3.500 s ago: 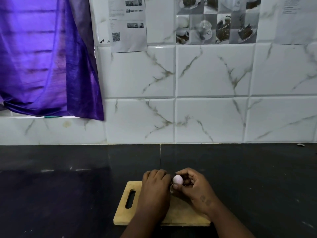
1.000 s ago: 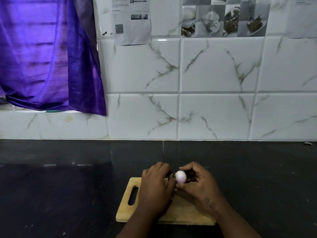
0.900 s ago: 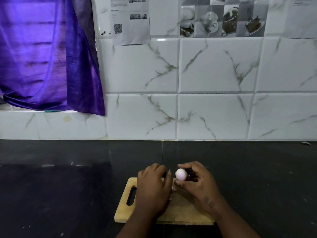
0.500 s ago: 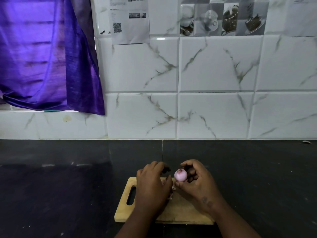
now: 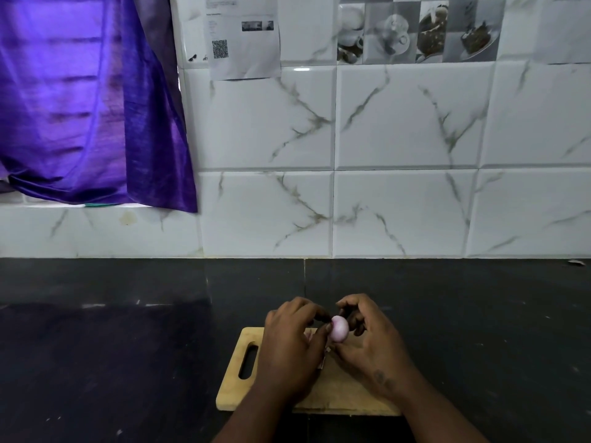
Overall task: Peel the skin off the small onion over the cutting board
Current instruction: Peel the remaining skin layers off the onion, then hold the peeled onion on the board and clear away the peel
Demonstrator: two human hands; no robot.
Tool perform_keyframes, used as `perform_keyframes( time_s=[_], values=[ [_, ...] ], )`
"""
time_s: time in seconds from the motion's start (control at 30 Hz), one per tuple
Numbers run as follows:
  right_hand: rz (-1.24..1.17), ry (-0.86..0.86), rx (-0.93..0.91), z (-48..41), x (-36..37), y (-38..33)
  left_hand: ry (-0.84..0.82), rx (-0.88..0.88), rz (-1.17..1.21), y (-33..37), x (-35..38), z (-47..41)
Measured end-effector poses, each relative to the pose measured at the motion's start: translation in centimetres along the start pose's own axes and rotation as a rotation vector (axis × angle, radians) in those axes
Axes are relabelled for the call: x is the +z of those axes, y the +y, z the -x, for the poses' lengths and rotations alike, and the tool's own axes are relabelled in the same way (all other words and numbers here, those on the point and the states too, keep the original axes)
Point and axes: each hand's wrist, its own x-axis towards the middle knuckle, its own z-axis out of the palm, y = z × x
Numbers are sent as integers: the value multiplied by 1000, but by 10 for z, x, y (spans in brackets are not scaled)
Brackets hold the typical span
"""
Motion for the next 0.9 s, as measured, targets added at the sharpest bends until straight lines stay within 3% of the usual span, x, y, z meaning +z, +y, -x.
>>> perform_keyframes(
  time_s=[0.27,0.57,0.7,0.77,0.9],
  values=[
    [11,-117,-78,0,-4,-3,-30,-36,114,-3,1,0],
    [4,-9,8,-1,-2,2,58,-161,397,-5,-2,-2],
    [-9,31,80,-2,-1,6,168,-272,312,-15,2,-3],
    [-6,26,108,-2,0,8,73,-306,210,-13,3,-3],
    [-59,35,157,-4,-1,6,-305,-340,-189,-5,10,-3]
  ],
)
